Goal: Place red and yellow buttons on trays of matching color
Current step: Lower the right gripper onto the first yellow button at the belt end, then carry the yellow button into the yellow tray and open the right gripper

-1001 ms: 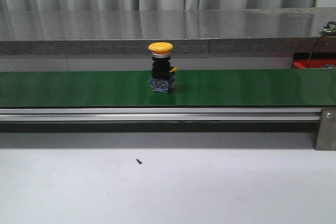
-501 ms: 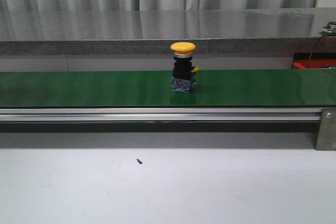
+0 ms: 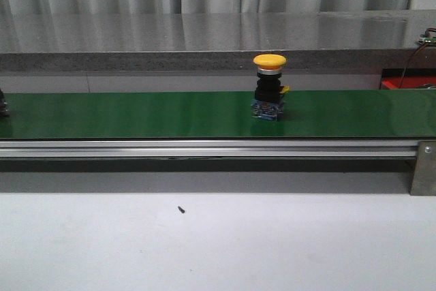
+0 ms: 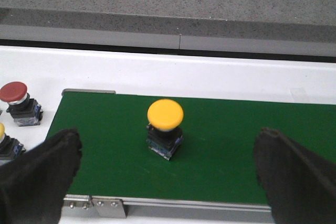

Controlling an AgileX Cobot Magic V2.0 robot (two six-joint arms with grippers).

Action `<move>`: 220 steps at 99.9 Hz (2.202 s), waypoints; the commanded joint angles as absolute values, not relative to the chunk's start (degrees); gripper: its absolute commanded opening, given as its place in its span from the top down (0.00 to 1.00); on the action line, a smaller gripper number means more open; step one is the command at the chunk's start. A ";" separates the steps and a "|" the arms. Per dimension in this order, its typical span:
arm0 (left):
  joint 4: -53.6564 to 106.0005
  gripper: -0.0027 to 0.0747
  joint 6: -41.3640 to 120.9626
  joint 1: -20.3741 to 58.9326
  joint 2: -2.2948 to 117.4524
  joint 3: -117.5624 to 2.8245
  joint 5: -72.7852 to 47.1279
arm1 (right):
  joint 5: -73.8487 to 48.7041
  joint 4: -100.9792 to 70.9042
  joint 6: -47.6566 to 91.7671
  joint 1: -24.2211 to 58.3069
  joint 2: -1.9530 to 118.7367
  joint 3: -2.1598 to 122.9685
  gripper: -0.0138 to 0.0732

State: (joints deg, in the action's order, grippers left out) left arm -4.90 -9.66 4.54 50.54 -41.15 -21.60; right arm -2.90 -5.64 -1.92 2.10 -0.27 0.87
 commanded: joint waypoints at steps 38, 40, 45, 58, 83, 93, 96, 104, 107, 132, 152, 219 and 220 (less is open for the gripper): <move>-4.34 0.99 -9.98 5.04 31.91 -28.15 -16.51 | -25.36 -5.24 -1.58 2.19 29.27 33.04 0.98; -4.34 0.99 -9.98 5.04 31.80 -28.00 -16.53 | -27.51 -5.24 -1.58 2.19 30.46 35.01 0.98; -4.34 0.99 -9.98 5.04 31.75 -27.76 -16.62 | -32.29 -5.24 -1.58 2.19 34.98 39.45 0.98; -4.34 0.99 -9.98 5.04 31.75 -27.56 -16.67 | -38.70 -5.86 -1.58 2.19 43.74 47.89 0.98; -4.34 0.99 -9.98 5.04 31.75 -27.56 -16.67 | -39.86 -6.36 -1.52 2.19 54.54 52.42 0.97; -4.34 0.99 -9.98 5.04 31.75 -27.56 -16.67 | -40.06 -6.61 -1.40 2.19 57.14 52.57 0.86; -4.34 0.99 -9.98 5.04 31.75 -27.56 -16.67 | -40.11 -6.61 -1.09 2.19 57.71 52.57 0.80; -4.34 0.99 -9.98 5.04 31.75 -27.56 -16.67 | -40.17 -6.61 -0.89 2.19 58.99 52.57 0.57; -4.34 0.99 -9.98 5.04 31.75 -27.56 -16.67 | -40.17 -6.61 -0.84 2.19 59.35 52.57 0.45; -4.34 0.99 -9.98 5.04 31.75 -27.56 -16.67 | -40.09 -7.60 2.62 2.19 62.81 54.73 0.18; -4.34 0.99 -9.98 5.04 31.75 -27.56 -16.67 | -42.70 -10.97 7.43 2.19 69.74 61.01 0.18; -4.34 0.99 -9.98 5.04 31.75 -27.56 -16.56 | -43.71 -12.78 13.07 2.19 93.51 77.20 0.18; -4.34 0.99 -9.98 5.04 31.75 -27.56 -16.56 | -43.83 -12.78 13.07 2.19 93.70 77.36 0.18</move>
State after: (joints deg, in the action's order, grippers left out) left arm -4.76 -9.66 4.67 31.64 -25.84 -21.24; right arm -44.94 -12.34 12.19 2.10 93.80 74.28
